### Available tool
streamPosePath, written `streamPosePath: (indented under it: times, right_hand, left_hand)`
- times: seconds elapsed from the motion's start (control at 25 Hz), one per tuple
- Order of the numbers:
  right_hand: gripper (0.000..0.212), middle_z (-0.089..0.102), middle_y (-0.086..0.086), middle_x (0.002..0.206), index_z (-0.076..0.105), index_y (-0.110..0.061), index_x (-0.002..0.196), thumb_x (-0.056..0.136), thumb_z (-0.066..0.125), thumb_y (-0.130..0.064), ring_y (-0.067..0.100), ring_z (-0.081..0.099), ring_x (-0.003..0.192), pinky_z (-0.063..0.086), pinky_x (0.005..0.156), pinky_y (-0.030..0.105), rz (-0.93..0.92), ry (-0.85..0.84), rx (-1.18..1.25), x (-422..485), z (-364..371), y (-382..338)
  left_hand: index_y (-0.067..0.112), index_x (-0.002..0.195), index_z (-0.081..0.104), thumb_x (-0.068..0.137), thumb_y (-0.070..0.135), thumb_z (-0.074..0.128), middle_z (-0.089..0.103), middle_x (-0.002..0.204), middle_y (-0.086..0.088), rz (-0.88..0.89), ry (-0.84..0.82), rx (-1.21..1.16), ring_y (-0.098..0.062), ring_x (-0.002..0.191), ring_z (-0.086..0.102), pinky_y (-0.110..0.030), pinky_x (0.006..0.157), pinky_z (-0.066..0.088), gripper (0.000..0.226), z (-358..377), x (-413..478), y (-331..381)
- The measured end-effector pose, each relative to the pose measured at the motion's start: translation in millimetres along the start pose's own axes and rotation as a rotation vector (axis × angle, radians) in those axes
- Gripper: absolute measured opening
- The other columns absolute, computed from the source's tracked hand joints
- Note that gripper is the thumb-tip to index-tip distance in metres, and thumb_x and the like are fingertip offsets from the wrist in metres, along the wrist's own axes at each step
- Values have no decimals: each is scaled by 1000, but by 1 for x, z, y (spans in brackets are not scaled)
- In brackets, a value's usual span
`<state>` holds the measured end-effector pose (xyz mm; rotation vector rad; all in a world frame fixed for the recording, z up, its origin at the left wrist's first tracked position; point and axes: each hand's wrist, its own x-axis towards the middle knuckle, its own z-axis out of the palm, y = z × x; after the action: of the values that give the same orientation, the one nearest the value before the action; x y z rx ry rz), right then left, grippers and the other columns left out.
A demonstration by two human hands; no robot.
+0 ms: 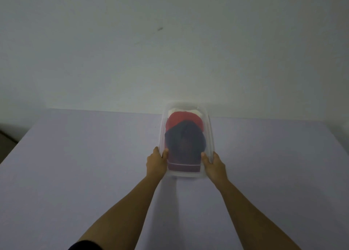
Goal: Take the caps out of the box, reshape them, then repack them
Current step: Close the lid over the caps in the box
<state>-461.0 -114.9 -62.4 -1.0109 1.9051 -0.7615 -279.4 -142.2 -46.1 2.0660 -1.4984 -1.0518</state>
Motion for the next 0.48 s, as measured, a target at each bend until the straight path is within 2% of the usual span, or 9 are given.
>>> streamPosePath:
  times: [0.16, 0.32, 0.48]
  right_hand:
    - [71, 40, 16, 146, 25, -4, 145, 93, 47, -46, 31, 40, 133, 32, 108, 35, -9, -38, -24, 2, -4, -2]
    - [77, 24, 15, 154, 11, -4, 148, 93, 43, -49, 29, 26, 141, 22, 114, 36, -5, -122, -129, -2, -10, -3]
    - [74, 15, 15, 157, 8, -3, 148, 96, 36, -47, 28, 17, 145, 16, 117, 37, -62, -21, -269, -26, -19, -9]
  left_hand:
    - [1, 134, 37, 99, 40, 35, 55, 127, -19, -20, -26, 32, -35, 113, 56, -40, 92, 46, 53, -2, 6, 5]
    - [6, 149, 9, 98, 42, 32, 32, 150, -16, 1, -1, 53, -34, 136, 36, -43, 108, 34, 66, -3, 1, 6]
    - [10, 148, 16, 100, 33, 29, 26, 154, -11, 126, 32, 116, -27, 141, 27, -40, 112, 29, 54, -2, -36, -6]
